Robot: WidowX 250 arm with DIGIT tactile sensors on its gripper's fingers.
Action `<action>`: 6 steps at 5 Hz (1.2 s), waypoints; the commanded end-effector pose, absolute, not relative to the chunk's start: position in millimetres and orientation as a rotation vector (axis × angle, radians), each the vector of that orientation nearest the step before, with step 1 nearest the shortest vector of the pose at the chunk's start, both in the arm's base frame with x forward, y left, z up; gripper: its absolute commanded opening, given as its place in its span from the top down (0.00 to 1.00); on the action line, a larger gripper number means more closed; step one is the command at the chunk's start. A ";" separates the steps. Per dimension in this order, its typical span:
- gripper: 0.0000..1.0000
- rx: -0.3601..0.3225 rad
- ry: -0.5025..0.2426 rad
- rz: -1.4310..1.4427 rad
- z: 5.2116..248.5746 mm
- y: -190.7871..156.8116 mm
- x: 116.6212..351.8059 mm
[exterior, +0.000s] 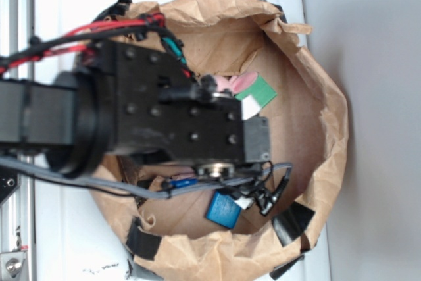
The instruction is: Grab the blue block.
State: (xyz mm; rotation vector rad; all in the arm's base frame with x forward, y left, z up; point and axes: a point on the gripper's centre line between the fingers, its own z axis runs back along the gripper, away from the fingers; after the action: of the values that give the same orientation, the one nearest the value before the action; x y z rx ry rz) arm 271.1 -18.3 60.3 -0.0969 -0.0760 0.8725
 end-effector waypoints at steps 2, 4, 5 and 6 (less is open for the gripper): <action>0.00 -0.040 -0.148 0.978 60.4 -38.0 278.5; 0.00 -0.017 -0.145 1.027 57.0 -50.2 287.2; 0.00 -0.017 -0.134 1.062 62.4 -54.6 297.9; 0.00 0.018 -0.143 1.065 52.3 -54.0 303.8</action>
State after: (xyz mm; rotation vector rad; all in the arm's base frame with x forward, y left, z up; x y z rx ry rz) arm 295.9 -47.0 34.0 0.0661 -0.0956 1.0806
